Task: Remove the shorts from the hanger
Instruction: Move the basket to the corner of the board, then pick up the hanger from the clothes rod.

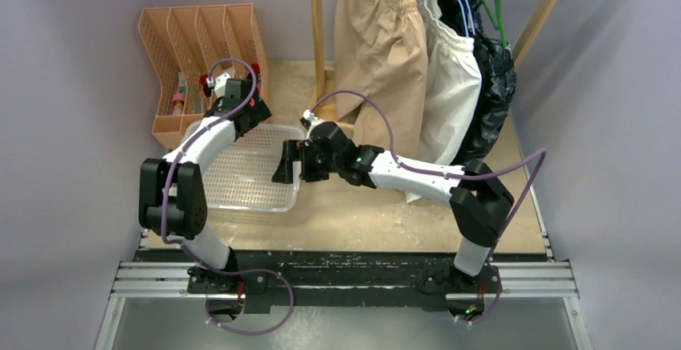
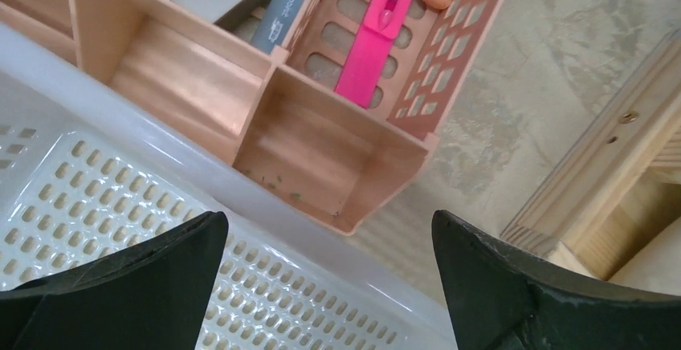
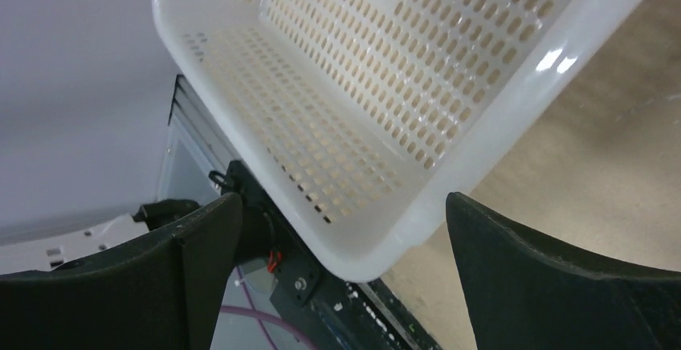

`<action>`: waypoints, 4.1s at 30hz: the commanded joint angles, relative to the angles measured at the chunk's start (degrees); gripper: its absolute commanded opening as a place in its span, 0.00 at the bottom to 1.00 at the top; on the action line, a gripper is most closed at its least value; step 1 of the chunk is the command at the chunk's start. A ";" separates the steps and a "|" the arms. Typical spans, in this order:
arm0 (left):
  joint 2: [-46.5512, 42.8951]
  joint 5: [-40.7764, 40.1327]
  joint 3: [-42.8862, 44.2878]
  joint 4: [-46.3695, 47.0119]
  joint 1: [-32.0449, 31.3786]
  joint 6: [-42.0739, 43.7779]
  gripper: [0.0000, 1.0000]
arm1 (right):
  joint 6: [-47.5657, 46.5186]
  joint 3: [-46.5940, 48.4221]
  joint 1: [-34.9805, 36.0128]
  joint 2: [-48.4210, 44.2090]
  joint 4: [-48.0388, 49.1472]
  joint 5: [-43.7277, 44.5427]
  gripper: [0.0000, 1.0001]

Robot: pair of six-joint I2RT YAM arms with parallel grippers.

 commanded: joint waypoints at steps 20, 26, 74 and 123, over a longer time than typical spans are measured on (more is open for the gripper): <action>-39.15 -8.51 -9.68 -18.63 0.57 -1.62 1.00 | -5.03 13.75 -1.14 8.60 -1.45 2.95 0.97; -46.63 -12.51 -9.52 -22.12 0.57 -1.25 1.00 | -9.39 25.96 1.91 15.19 -4.45 -2.19 0.93; -42.47 1.26 -17.74 -10.95 0.57 8.35 1.00 | -36.03 37.13 -28.70 -18.58 -30.19 26.35 0.86; -42.28 1.80 -18.32 -12.48 0.57 7.45 1.00 | -47.77 38.43 -34.24 -13.11 -19.11 21.27 0.00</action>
